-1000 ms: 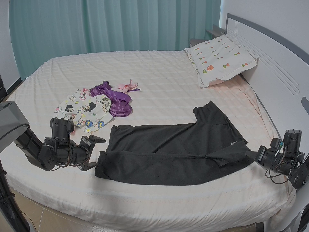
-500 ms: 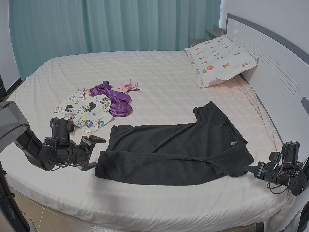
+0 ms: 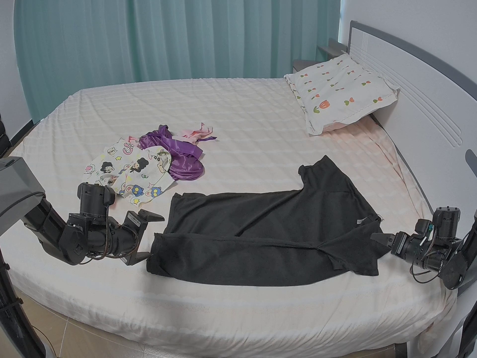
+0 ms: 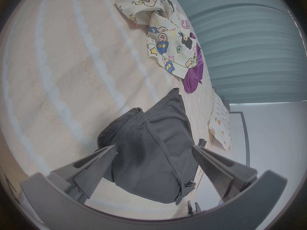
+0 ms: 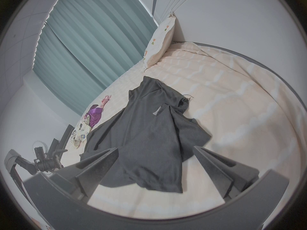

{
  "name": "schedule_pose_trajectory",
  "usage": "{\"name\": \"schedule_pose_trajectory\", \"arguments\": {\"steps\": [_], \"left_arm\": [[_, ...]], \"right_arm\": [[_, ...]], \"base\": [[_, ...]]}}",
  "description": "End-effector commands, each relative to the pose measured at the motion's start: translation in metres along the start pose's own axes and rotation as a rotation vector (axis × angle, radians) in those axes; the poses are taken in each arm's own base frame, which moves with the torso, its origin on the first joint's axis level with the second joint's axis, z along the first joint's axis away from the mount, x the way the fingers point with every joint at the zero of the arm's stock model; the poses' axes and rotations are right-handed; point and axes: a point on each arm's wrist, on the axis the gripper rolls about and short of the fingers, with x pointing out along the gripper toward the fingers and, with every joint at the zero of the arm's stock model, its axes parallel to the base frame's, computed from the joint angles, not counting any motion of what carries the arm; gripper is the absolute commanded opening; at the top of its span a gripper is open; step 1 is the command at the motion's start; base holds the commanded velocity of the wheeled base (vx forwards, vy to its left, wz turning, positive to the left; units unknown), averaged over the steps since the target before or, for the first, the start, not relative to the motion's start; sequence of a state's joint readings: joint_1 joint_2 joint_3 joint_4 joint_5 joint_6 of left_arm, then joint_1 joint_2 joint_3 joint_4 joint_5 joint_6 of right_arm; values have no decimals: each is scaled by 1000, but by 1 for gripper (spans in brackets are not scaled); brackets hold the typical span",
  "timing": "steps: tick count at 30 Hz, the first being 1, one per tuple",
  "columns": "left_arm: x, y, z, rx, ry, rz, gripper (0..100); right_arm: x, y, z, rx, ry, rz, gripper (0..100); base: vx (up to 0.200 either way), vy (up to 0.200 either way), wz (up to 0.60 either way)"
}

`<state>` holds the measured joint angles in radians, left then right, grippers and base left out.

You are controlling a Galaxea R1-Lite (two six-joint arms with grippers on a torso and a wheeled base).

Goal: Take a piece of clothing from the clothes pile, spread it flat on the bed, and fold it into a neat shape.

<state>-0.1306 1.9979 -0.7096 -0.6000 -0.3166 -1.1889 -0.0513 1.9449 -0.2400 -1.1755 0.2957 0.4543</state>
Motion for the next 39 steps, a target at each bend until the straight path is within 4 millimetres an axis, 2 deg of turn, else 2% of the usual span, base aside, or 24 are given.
{"name": "schedule_pose_trajectory", "arguments": {"steps": [1,5,13,14,22,30,39], "left_arm": [[0,0,-2,5,5,1,100],[1,1,-2,5,6,4,100],[2,2,-2,2,8,8,100],[2,2,-2,2,8,8,100],[3,3,-2,1,9,11,100],[6,5,-2,-2,12,19,100],[7,5,-2,-3,13,22,100]], "right_arm": [[32,-7,7,16,6,8,100],[50,-12,9,18,9,10,100],[67,-17,12,19,10,21,100],[68,-18,12,21,10,23,0],[69,-17,20,51,-19,40,0],[73,-25,37,111,-75,52,0],[77,-36,45,140,-67,117,0]], "base": [[0,0,0],[0,0,0],[0,0,0],[0,0,0],[0,0,0],[0,0,0],[0,0,0]]}}
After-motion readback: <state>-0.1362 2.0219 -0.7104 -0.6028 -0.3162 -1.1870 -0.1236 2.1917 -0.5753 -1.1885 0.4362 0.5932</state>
